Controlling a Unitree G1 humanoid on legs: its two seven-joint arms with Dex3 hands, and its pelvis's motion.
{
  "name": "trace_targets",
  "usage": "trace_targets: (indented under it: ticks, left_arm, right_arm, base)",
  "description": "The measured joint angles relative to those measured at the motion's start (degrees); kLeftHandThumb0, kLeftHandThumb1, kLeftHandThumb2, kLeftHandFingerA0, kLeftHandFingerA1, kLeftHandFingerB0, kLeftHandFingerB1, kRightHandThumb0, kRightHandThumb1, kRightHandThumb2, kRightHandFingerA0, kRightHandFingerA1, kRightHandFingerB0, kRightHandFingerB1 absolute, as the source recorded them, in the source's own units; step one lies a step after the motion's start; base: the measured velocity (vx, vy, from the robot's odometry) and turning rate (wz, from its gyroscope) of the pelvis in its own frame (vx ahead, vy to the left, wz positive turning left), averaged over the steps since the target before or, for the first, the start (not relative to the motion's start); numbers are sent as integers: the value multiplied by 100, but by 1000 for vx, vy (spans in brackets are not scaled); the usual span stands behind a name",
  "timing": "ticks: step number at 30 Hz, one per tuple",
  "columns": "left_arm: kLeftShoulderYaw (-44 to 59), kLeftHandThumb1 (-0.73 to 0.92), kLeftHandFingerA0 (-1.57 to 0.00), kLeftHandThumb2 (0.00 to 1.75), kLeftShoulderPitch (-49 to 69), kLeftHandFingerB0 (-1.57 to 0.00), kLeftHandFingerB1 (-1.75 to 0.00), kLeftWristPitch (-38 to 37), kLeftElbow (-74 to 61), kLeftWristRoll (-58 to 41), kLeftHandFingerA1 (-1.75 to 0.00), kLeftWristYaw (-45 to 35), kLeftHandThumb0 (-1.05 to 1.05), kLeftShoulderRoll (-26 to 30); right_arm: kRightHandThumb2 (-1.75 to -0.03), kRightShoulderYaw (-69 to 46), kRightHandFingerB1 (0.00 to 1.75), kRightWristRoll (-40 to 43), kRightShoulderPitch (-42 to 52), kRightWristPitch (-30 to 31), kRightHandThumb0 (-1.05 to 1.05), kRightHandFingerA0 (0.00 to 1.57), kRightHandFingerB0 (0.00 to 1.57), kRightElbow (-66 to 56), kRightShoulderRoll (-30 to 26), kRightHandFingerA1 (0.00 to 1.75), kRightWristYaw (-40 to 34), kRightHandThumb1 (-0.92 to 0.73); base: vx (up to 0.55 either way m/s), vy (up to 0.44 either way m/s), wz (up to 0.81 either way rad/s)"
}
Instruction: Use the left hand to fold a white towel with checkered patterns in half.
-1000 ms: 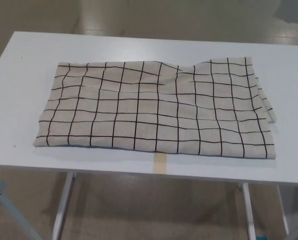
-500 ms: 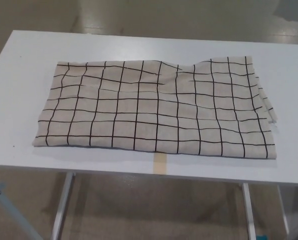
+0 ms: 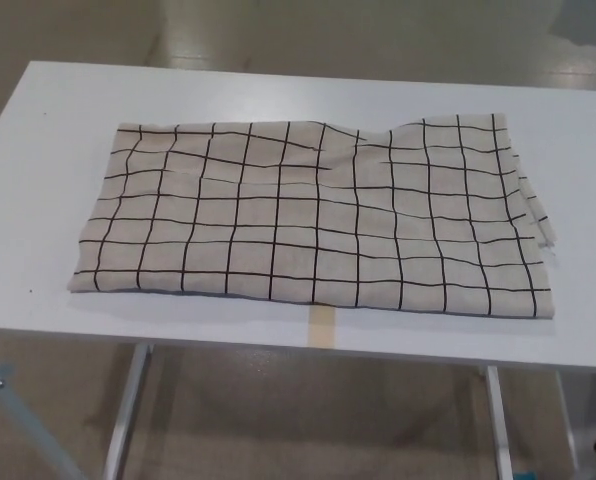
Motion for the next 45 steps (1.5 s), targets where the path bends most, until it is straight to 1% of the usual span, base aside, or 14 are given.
trace_targets:
  ticks: [2, 3, 4, 5, 8, 9, 11, 18, 24, 33, 34, 37, 44, 45]
  left_arm:
    - [2, 33, 0, 66, 151, 0, -6, -169, -444, 52, -20, 44, -30, -160]
    - [3, 30, 0, 68, 213, 0, -14, -246, -626, 73, -26, 61, -28, -228]
    - [2, 30, 0, 68, 287, 0, -14, -392, -963, 119, -26, 95, -28, -370]
    - [2, 29, 0, 68, 297, 0, -15, -431, -1063, 140, -26, 107, -28, -412]
    - [2, 27, 0, 68, 304, 0, -20, -663, -1579, 219, -29, 161, -27, -611]
    - [5, 26, 0, 68, 301, 0, -20, -719, -1699, 242, -29, 177, -28, -651]
    - [43, 27, 0, 68, 290, 0, -20, -899, -2244, 413, -28, 263, -29, -760]
    - [85, 27, 0, 69, -172, 0, -21, -1158, -3221, 972, -25, 499, -35, -693]
    - [-168, 31, 0, 70, -988, -4, -24, -1259, -3194, 1531, -22, 666, -42, -433]
    - [-686, 28, 0, 67, -1873, 0, -23, -1267, -2397, 2356, -19, 935, -35, -4]
    - [-761, 36, 0, 66, -1967, 0, -21, -1258, -2299, 2462, -18, 963, -35, 38]
    - [-1023, 38, 0, 66, -2225, 0, -17, -1195, -2010, 2764, -5, 1024, -36, 221]
    - [-1565, 39, 0, 65, -2703, 0, -14, -1004, -1430, 3355, 0, 1158, -33, 503]
    - [-1637, 45, 0, 54, -2756, 0, -16, -979, -1347, 3428, 0, 1177, -29, 529]
  right_arm:
    - [-55, 106, 41, -16, 84, 1, -32, 53, 47, -93, 5, 49, 19, -48]
    - [-71, 149, 51, -23, 120, 1, -39, 49, 43, -141, 6, 57, 30, -38]
    - [-71, 233, 51, -38, 172, 1, -39, 49, 43, -205, 6, 57, 43, -38]
    - [-55, 259, 41, -44, 188, 1, -33, 54, 47, -220, 6, 49, 46, -49]
    - [-55, 392, 41, -90, 268, 1, -33, 54, 47, -309, 5, 49, 69, -48]
    - [-72, 429, 50, -100, 287, 1, -42, 51, 41, -335, 5, 58, 74, -38]
    - [-72, 556, 50, -148, 372, 1, -42, 51, 41, -409, 4, 58, 102, -38]
    - [-72, 799, 50, -201, 545, 0, -41, 51, 41, -507, -4, 58, 200, -38]
    - [-72, 937, 51, -219, 545, 1, -40, 51, 40, -507, -22, 59, 251, -38]
    - [-72, 974, 50, -263, 501, 1, -40, 50, 40, -504, -42, 59, 256, -38]
    - [-72, 975, 50, -271, 495, 1, -40, 51, 40, -502, -45, 59, 256, -38]
    - [-72, 983, 51, -296, 473, 1, -39, 51, 40, -501, -50, 59, 256, -37]
    - [-73, 994, 51, -342, 460, 0, -39, 51, 39, -499, -54, 60, 257, -37]
    - [-73, 995, 51, -348, 458, 0, -39, 51, 39, -499, -54, 60, 257, -37]
  base:
    - [0, 0, 0]
    - [0, 0, 0]
    - [0, 0, 0]
    - [0, 0, 0]
    - [0, 0, 0]
    - [0, 0, 0]
    - [0, 0, 0]
    - [0, 0, 0]
    - [0, 0, 0]
    - [0, 0, 0]
    - [0, 0, 0]
    - [0, 0, 0]
    - [0, 0, 0]
    - [0, 0, 0]
